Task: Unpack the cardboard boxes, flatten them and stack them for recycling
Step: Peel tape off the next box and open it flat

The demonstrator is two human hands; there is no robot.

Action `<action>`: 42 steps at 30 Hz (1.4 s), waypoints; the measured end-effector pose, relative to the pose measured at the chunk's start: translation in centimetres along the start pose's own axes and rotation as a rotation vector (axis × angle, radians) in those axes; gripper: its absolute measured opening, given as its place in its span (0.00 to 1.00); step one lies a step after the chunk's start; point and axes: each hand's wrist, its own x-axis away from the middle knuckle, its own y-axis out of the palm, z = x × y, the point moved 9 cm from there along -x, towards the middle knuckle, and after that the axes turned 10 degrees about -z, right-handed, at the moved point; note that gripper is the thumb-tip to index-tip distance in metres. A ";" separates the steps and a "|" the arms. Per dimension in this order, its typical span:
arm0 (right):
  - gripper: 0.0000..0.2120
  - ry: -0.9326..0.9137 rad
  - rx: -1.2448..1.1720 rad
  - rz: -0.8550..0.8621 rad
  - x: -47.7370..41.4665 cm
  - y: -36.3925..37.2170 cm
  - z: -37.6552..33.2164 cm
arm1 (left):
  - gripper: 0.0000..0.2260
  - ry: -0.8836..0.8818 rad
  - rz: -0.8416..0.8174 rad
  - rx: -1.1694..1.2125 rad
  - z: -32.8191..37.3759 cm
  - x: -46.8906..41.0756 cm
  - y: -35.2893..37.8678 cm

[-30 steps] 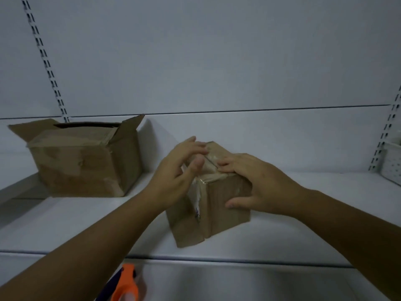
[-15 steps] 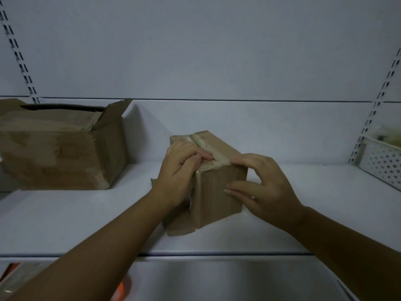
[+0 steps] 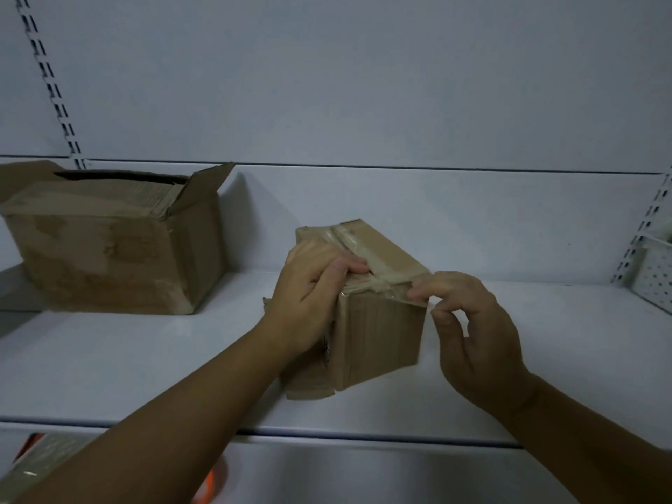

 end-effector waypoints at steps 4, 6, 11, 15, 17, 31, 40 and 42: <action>0.07 0.103 -0.077 0.060 -0.6 -0.7 0.0 | 0.22 -0.011 0.013 0.002 0.1 -0.2 0.1; 0.03 0.151 -0.088 0.063 -1.7 -0.8 -0.2 | 0.22 -0.003 0.011 -0.013 0.3 -0.1 0.1; 0.09 0.348 -0.325 -0.099 -5.7 1.0 1.4 | 0.24 -0.009 -0.017 -0.045 0.6 -0.1 0.1; 0.09 0.611 -0.317 -0.061 -6.3 0.4 5.1 | 0.26 -0.017 -0.149 -0.096 1.3 -0.5 0.5; 0.07 0.705 -0.251 0.077 -6.0 -2.6 6.5 | 0.25 -0.045 -0.317 -0.145 0.9 -0.7 0.8; 0.18 0.229 0.472 -0.300 -2.3 -2.5 0.1 | 0.24 0.146 -0.173 -0.713 3.4 -2.1 2.4; 0.20 0.149 0.444 -0.230 -0.9 -0.5 2.2 | 0.24 0.093 -0.204 -0.708 2.5 -2.6 3.8; 0.15 0.113 0.454 -0.169 -1.0 -0.9 2.0 | 0.24 0.101 -0.195 -0.722 2.3 -2.6 3.8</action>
